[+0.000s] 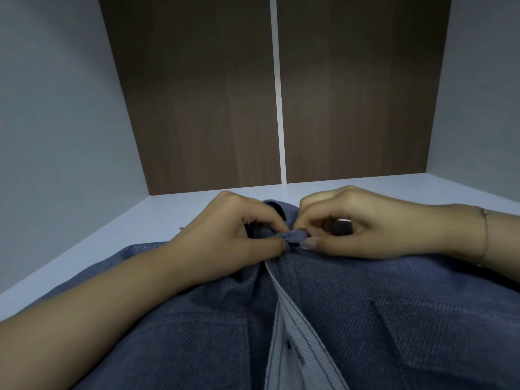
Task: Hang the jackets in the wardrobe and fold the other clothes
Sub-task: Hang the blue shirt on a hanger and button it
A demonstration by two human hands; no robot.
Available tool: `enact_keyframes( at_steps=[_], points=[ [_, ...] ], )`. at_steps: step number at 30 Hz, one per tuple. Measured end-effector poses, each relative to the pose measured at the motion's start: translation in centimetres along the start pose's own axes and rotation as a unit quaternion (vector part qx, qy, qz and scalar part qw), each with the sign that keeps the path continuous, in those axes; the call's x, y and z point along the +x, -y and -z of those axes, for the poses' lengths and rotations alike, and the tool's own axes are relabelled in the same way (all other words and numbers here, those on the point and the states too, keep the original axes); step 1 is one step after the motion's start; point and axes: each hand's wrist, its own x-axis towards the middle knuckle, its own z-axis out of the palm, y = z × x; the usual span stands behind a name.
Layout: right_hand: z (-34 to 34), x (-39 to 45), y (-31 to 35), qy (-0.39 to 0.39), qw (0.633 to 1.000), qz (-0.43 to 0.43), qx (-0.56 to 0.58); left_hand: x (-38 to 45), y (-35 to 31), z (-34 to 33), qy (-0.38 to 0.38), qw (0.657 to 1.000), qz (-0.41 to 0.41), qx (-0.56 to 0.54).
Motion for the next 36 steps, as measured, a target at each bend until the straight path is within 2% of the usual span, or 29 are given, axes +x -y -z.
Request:
enact_keyframes(
  at_steps=[3, 7, 12, 15, 18, 21, 24, 26, 28, 30, 33, 36],
  points=[
    [0.2, -0.4, 0.2, 0.003, 0.996, 0.042, -0.079, -0.1, 0.0, 0.2, 0.029, 0.997, 0.036, -0.065],
    [-0.6, -0.4, -0.1, -0.016, 0.993, 0.047, -0.103, -0.1, 0.3, 0.3, 0.067, 0.991, 0.049, -0.109],
    [-1.1, 0.0, -0.4, -0.065, 0.998, 0.015, 0.008, -0.1, 0.5, 0.5, 0.081, 0.987, 0.044, -0.129],
    [-0.9, 0.3, -0.6, -0.101, 0.989, -0.013, 0.107, -0.2, 0.6, 0.6, 0.079, 0.975, 0.071, -0.196],
    [-0.6, 0.6, -0.5, -0.134, 0.978, -0.020, 0.161, -0.2, 0.6, 0.3, 0.075, 0.939, 0.135, -0.307],
    [-0.6, 1.0, -0.5, -0.176, 0.973, -0.028, 0.145, 0.5, 0.1, -0.3, 0.060, 0.880, 0.239, -0.406],
    [-1.1, 1.3, -0.5, -0.198, 0.973, -0.028, 0.119, 1.3, -0.3, -0.2, 0.084, 0.826, 0.333, -0.447],
    [-1.4, 1.4, -0.4, -0.213, 0.972, -0.016, 0.101, 1.5, -0.2, -0.2, 0.097, 0.810, 0.358, -0.455],
    [-1.6, 1.4, -0.3, -0.228, 0.969, -0.007, 0.096, 1.5, 0.3, -0.2, 0.084, 0.816, 0.352, -0.451],
    [-1.7, 1.6, -0.5, -0.238, 0.965, -0.010, 0.106, 1.2, 0.7, -0.3, 0.063, 0.836, 0.322, -0.440],
    [-1.9, 1.6, -0.7, -0.220, 0.963, -0.035, 0.150, 0.5, 0.9, -0.2, 0.063, 0.864, 0.249, -0.434],
    [-1.7, 1.7, -0.2, -0.200, 0.960, -0.059, 0.186, 0.3, 1.3, -0.3, 0.043, 0.885, 0.238, -0.398]
  ],
)
